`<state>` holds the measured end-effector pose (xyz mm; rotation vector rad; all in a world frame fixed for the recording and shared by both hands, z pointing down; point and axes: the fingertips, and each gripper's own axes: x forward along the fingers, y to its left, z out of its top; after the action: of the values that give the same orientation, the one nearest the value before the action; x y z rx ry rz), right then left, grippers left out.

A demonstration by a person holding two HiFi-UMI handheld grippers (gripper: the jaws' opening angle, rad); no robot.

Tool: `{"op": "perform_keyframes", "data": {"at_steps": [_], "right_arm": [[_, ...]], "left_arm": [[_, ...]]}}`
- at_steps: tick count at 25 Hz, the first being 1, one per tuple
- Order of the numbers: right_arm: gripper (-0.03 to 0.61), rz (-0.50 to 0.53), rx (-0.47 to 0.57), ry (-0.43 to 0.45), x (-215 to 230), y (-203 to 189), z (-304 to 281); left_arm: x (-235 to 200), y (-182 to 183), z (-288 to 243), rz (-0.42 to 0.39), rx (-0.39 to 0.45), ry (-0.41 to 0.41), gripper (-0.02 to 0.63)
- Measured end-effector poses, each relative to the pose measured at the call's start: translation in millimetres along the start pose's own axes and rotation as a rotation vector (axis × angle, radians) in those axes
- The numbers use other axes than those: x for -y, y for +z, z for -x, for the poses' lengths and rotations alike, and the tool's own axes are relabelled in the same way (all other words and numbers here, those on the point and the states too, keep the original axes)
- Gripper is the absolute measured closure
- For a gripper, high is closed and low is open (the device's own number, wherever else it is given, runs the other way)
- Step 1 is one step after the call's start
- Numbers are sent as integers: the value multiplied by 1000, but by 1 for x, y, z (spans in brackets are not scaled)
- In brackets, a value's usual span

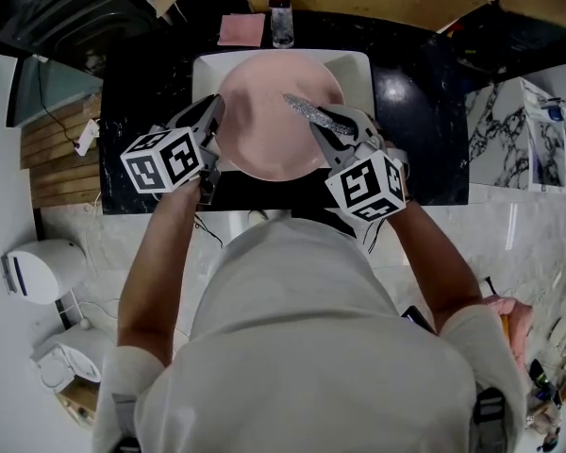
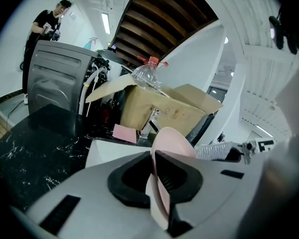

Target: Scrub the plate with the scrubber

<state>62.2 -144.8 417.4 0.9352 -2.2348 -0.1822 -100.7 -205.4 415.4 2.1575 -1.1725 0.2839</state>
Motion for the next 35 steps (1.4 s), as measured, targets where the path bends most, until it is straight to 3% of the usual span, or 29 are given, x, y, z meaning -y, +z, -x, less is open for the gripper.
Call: {"op": "perform_keyframes", "data": {"at_steps": [8, 20, 35], "right_arm": [[502, 18, 112, -172, 93, 31, 12], [502, -67, 97, 49, 83, 3, -20], [502, -187, 73, 39, 66, -24, -15]], "left_arm": [[-1, -9, -2, -28, -34, -8, 588], [-8, -8, 1, 2, -39, -51, 595], [-32, 2, 6, 79, 5, -14, 589]]}}
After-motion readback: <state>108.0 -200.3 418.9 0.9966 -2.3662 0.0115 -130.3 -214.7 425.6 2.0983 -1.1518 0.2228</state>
